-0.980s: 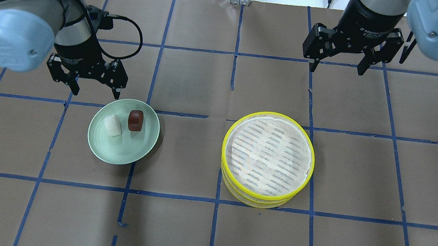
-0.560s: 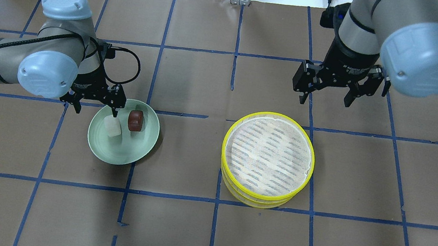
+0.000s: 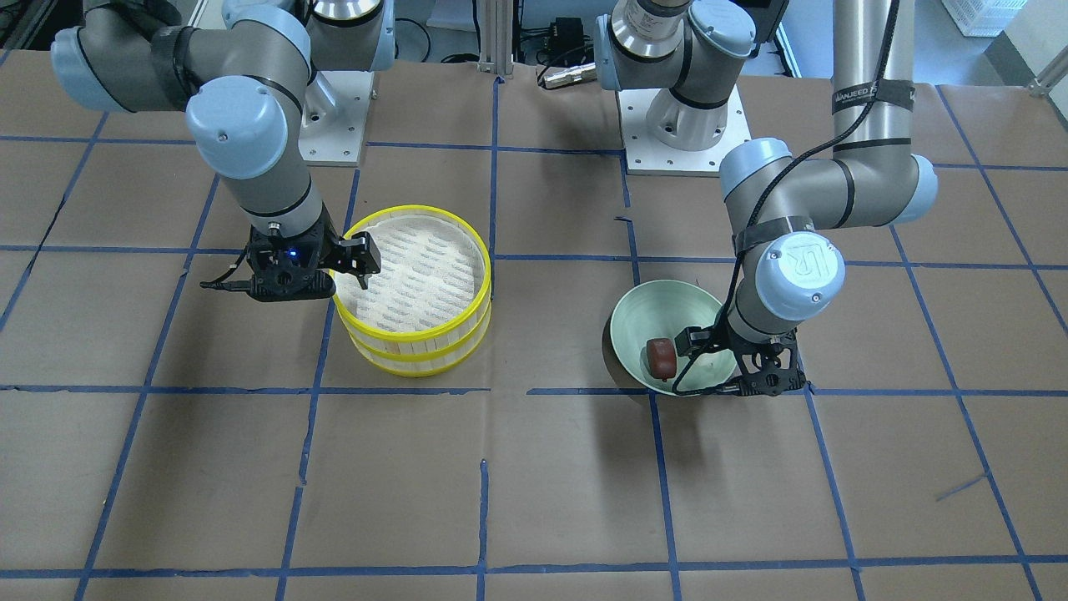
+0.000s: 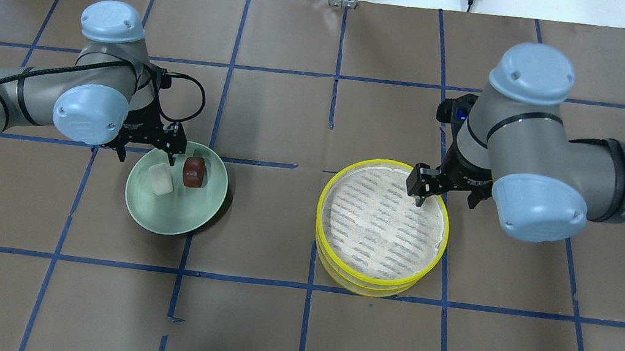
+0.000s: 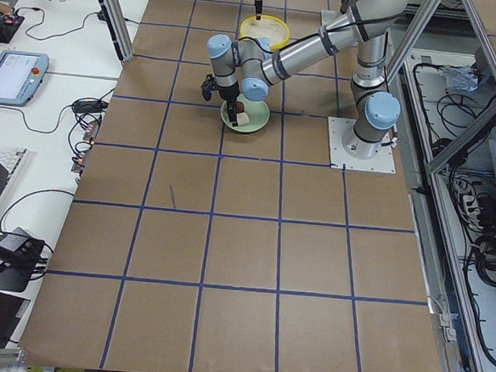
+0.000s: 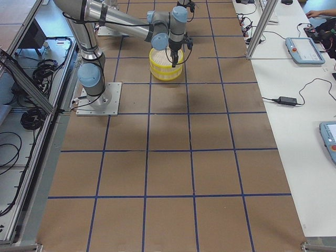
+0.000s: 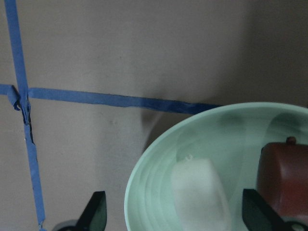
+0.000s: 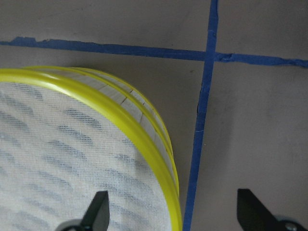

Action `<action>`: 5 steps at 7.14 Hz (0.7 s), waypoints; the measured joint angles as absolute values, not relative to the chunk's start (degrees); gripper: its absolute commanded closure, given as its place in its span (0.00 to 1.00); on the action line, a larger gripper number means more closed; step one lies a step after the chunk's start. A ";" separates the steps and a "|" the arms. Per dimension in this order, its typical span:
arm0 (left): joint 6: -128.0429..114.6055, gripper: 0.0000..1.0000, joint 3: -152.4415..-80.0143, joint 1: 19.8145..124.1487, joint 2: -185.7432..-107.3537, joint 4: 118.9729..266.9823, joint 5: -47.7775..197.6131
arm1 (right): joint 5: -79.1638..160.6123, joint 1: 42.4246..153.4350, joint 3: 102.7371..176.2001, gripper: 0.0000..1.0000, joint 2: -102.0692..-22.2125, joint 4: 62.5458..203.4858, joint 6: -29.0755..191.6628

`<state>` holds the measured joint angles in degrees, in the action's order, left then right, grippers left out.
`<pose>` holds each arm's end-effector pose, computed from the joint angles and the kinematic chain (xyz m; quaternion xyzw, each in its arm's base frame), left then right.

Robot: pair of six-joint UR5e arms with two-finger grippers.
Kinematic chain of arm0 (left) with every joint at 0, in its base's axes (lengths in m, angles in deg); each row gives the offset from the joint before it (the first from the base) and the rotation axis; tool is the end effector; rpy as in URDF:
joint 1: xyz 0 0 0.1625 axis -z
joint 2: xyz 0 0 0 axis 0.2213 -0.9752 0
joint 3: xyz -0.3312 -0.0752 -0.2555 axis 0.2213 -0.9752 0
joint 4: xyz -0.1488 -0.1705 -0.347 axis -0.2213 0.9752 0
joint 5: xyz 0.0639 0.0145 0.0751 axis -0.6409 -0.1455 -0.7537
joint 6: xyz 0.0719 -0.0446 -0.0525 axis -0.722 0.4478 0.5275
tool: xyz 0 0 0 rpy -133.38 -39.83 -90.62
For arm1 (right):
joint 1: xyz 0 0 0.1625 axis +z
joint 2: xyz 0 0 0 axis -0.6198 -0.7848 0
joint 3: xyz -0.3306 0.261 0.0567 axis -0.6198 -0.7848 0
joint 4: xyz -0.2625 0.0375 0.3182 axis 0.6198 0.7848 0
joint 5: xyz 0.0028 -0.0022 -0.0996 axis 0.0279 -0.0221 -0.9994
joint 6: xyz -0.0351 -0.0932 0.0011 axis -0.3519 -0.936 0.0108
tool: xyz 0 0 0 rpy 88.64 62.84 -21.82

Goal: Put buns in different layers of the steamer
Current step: 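Grasp the white bun with the left gripper while the right lifts the top tier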

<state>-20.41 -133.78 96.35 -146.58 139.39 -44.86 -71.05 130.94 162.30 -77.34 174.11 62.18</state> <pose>-0.0589 -0.5406 0.2050 -0.0580 0.9913 0.0974 0.0670 0.1570 -0.4619 0.2810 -0.0455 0.9986 0.0251 0.0109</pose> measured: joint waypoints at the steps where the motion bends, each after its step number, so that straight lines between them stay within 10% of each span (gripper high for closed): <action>1: -19.86 0.66 -133.97 96.36 -146.68 139.26 -44.79 | -71.02 130.61 163.62 0.87 -77.34 175.71 61.83; 5: -15.47 0.98 -134.38 96.37 -146.89 139.90 -41.69 | -70.52 130.57 164.62 0.95 -77.51 176.48 61.71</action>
<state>-15.47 -134.38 96.37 -146.89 139.90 -41.69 -70.52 130.57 164.62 -77.51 176.48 61.71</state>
